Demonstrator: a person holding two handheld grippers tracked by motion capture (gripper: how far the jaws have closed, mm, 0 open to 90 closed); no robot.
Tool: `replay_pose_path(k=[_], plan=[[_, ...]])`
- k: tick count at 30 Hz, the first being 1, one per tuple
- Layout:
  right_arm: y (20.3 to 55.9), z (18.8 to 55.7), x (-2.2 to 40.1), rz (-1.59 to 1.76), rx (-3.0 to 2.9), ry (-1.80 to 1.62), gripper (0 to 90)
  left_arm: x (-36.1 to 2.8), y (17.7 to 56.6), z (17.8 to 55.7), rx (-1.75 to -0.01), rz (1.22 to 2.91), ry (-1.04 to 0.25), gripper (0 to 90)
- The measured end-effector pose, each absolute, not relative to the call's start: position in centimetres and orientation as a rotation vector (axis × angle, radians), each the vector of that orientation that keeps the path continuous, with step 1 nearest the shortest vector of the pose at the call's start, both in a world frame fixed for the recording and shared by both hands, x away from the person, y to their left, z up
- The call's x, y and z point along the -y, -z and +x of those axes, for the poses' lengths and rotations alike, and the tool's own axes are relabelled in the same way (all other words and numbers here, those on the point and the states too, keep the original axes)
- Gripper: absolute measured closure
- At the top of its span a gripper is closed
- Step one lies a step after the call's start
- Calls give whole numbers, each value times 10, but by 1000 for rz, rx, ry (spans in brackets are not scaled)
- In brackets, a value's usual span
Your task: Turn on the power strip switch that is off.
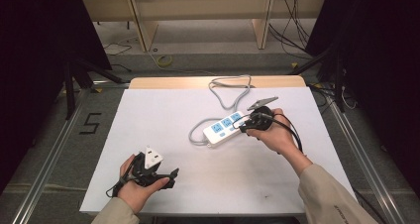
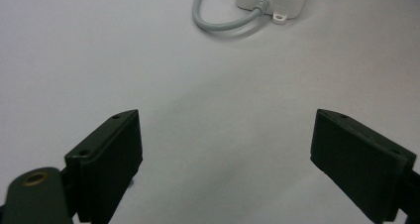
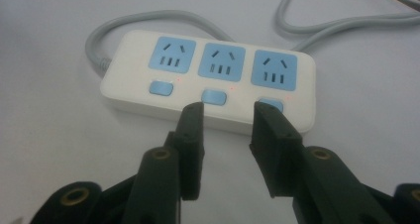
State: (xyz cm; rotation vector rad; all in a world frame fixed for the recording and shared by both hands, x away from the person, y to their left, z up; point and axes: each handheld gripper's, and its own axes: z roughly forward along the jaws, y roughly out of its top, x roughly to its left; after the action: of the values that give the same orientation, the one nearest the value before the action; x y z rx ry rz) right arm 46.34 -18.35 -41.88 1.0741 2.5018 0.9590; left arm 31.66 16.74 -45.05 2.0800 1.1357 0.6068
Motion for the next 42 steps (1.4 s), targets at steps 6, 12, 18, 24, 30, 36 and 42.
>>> replay_pose_path(k=[6,12,18,24,30,36,42], plan=[[415,453,200,1081,-2480,-998,578,-168,451,316,-1138,2079,-607,117],[417,441,216,1098,-2469,-1016,542,-168,450,316,-1141,2079,-607,116],[420,427,230,1119,-2443,-1055,515,-168,450,316,-1141,2078,-608,116],[424,413,244,1129,-2405,-1109,492,-168,451,316,-1141,2082,-607,116],[425,397,257,1115,-2368,-1156,475,-167,451,316,-1140,2086,-607,115],[429,380,272,1118,-2346,-1199,424,-168,451,315,-1139,2085,-604,114],[433,364,284,1124,-2325,-1219,394,-167,451,315,-1137,2085,-602,114]])
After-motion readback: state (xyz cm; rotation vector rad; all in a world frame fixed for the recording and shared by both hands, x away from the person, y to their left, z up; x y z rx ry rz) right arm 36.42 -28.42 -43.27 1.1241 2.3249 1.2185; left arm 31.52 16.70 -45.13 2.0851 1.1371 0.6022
